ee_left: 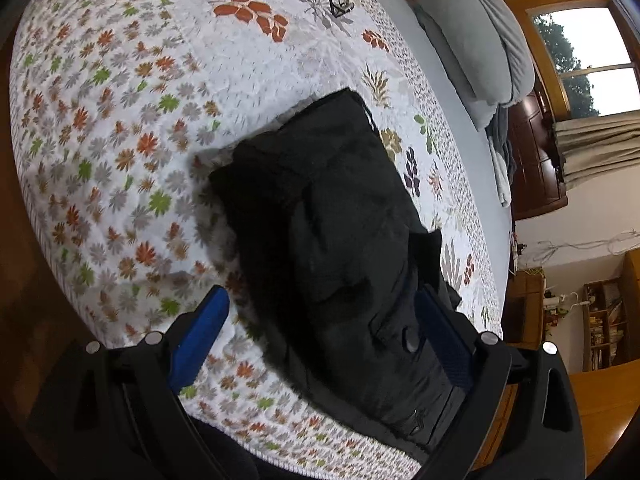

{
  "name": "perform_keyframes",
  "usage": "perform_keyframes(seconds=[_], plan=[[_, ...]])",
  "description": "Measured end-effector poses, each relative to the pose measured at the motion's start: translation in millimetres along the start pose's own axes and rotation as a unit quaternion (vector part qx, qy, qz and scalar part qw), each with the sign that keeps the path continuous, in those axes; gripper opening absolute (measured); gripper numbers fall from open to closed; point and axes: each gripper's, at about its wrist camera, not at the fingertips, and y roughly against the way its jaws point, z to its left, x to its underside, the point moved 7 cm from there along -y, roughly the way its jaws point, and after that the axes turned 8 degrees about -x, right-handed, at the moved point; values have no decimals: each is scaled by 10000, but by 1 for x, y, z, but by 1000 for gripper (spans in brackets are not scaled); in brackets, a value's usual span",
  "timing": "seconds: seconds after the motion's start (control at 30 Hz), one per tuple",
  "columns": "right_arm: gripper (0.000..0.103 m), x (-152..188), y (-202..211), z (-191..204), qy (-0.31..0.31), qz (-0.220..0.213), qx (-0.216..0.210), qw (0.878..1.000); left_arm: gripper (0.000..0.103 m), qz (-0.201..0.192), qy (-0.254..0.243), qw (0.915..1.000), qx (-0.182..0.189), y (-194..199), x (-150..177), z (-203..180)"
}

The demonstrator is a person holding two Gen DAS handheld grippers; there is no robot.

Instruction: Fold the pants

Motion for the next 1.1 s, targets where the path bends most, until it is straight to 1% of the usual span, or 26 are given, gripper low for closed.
perform_keyframes(seconds=[0.1, 0.13, 0.17, 0.2, 0.23, 0.3, 0.33, 0.37, 0.43, 0.5, 0.57, 0.6, 0.63, 0.77, 0.97, 1.1], plan=[[48, -3, -1, -1, -25, -31, -22, 10000, 91, -155, 5, 9998, -97, 1, -10, -4], [49, -5, -1, 0, -26, -56, -28, 10000, 82, -201, -6, 9997, -151, 1, -14, -7], [49, -5, 2, -1, -30, -66, -47, 10000, 71, -201, -42, 9996, -179, 1, -18, -8], [49, -6, 2, 0, -29, -78, -69, 9999, 50, -141, -92, 9996, -233, 0, -20, -9], [49, -7, 2, 2, -19, -89, -89, 9999, 35, -66, -143, 9994, -303, -3, -21, -12], [49, -11, 3, 2, -11, -102, -126, 9999, 27, -59, -211, 9988, -440, -4, -23, -13], [49, -13, 3, 3, -22, -115, -138, 9998, 17, -32, -269, 9984, -497, -6, -24, -14], [49, -13, 2, 3, -33, -128, -141, 9998, 17, -12, -288, 9981, -552, -8, -24, -14], [49, -17, 0, 4, -75, -157, -163, 9997, 12, -8, -273, 9977, -627, -9, -25, -11], [49, -18, -1, 5, -77, -170, -159, 9997, 10, -6, -246, 9973, -695, -10, -24, -10], [33, -20, -2, 8, -3, -210, -87, 9997, 9, 16, -219, 9968, -774, -10, -24, -11], [13, -22, -2, 10, 40, -238, -40, 9997, 8, 27, -215, 9966, -792, -11, -24, -11], [8, -23, 0, 11, 62, -256, -25, 9997, 8, 59, -204, 9965, -808, -11, -25, -11], [5, -20, 8, 14, 329, -230, 124, 9991, 7, 166, -166, 9963, -829, -7, -30, -8], [5, -10, 16, -6, 257, -194, 231, 9992, 7, 274, -155, 9957, -871, -8, -31, 1], [5, -10, 15, -8, 311, -156, 295, 9990, 7, 272, -256, 9953, -898, -11, -32, 1]])
